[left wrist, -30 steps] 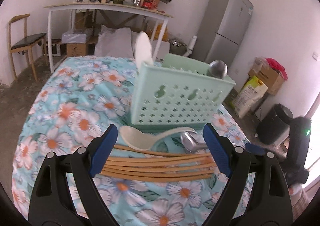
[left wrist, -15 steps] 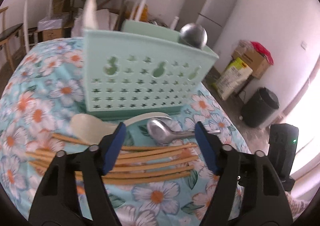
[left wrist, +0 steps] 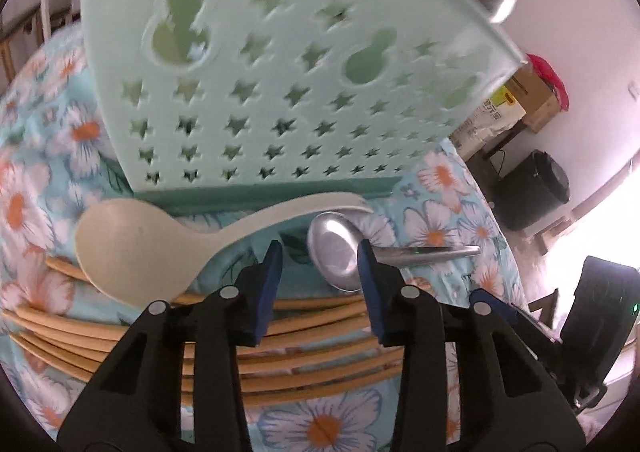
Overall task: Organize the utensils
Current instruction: 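Grasp the metal spoon beside the chopsticks with the left tool, then lift the metal spoon with the left tool while the right tool grasps the white plastic spoon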
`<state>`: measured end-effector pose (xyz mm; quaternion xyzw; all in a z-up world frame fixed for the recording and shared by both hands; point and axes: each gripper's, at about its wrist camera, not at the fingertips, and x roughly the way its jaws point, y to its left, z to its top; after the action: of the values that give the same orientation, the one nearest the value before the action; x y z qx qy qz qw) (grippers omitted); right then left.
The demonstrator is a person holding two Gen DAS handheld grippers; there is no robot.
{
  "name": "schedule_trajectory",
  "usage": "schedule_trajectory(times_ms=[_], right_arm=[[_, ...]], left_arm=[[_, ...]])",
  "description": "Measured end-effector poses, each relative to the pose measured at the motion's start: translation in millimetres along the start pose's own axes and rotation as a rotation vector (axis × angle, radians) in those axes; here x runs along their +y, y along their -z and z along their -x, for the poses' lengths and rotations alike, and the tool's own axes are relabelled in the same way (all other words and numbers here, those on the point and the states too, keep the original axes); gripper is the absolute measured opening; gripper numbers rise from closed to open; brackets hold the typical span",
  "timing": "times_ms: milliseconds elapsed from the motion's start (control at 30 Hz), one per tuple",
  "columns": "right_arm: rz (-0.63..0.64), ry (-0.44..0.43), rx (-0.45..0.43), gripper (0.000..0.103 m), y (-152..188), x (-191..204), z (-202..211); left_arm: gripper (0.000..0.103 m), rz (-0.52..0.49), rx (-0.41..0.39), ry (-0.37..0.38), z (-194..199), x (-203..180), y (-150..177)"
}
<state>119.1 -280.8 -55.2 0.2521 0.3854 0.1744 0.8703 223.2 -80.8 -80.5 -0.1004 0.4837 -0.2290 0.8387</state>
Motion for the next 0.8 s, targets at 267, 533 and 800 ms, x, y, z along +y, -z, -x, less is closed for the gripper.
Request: schedule_trajectory(times_ms=[267,533,800], right_arm=[[-0.007,-0.015,-0.007,0.097,0,-2,1],[-0.006,-0.015,-0.008,0.097,0,-2,1],[-0.003,-0.007,-0.006,0.097,0,-1,1]], left_arm=[[0.02,0.098,-0.005,0.079,-14,16,-4],[0.005,0.096,-0.042,0.095,4,10,-3],[0.002,0.081,-0.144,0.093,63,-1,11]])
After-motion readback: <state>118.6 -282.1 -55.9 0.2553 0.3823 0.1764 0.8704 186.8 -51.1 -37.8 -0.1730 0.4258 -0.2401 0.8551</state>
